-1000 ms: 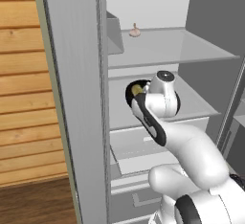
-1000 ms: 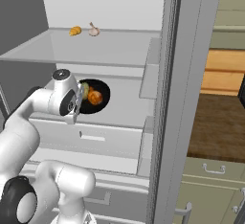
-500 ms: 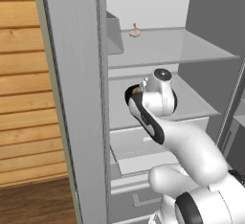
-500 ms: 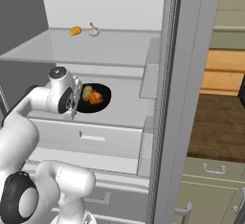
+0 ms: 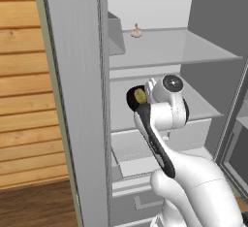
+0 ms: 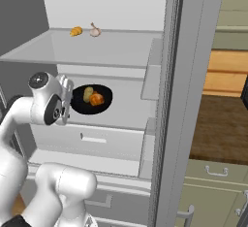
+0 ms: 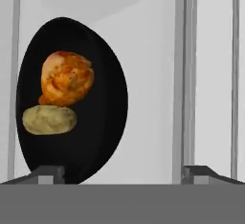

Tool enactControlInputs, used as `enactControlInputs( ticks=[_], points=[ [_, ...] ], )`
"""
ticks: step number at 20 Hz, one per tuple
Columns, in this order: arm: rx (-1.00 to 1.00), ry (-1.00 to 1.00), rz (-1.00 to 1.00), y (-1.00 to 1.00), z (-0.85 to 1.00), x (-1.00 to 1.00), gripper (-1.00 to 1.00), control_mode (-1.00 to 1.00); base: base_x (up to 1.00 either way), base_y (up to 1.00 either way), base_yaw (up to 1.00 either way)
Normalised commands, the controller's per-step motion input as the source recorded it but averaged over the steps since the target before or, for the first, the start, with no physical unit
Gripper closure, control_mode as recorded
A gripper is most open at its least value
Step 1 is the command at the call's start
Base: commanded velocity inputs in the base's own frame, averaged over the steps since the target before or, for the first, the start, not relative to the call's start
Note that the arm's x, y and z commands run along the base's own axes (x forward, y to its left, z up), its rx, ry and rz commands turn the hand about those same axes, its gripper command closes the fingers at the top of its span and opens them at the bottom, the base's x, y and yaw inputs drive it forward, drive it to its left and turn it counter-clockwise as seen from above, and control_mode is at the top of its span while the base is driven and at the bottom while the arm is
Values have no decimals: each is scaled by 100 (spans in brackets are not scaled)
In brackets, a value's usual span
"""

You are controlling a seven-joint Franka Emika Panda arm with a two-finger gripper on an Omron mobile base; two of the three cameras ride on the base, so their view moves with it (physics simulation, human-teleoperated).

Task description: Pick the chicken drumstick and potato from their plates and place them in the bowl. Then put the bowl in the fridge.

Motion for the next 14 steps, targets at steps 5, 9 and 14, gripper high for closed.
enactControlInputs(
  ticks=[5,9,14],
  points=[
    [2,1,0,0,79,-84,-100,-100,0,0,0],
    [3,5,0,0,88,-66,-100,-100,0,0,0],
    [2,13,0,0,55,-30,-100,-100,0,0,0]
  ],
)
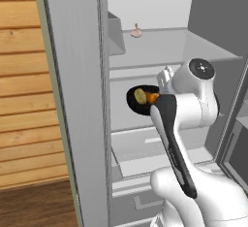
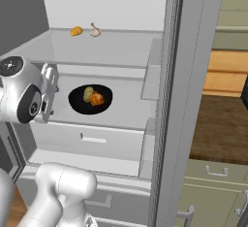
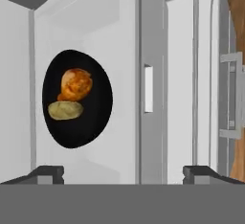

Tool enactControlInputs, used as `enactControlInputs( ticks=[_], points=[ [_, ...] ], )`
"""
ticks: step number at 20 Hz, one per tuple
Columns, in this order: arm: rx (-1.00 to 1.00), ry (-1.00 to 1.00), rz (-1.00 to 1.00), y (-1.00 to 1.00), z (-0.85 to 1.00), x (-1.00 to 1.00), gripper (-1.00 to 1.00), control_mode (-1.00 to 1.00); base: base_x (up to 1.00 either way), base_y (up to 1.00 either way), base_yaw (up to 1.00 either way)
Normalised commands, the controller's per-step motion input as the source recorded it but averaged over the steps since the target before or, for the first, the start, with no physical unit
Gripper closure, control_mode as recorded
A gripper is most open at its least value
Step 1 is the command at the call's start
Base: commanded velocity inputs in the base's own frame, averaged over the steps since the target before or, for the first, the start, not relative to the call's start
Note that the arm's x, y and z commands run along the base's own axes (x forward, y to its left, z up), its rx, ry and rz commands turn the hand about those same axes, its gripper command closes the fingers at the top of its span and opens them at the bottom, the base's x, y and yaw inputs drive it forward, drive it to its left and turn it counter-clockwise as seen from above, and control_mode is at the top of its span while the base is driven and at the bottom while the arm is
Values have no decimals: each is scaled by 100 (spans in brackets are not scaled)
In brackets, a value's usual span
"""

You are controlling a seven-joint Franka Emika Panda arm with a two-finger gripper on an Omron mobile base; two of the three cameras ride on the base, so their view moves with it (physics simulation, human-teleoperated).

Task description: Pick the chicken drumstick and potato from their plates and place them in the bowl. Then put the bowl in the fridge.

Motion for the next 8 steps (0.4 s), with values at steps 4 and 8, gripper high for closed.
enactControlInputs(
  ticks=[4,8],
  points=[
    [0,6,-1,0,7,2,-100,-100,0,0,0],
    [-1,23,-7,0,0,0,-100,-100,0,0,0]
  ],
)
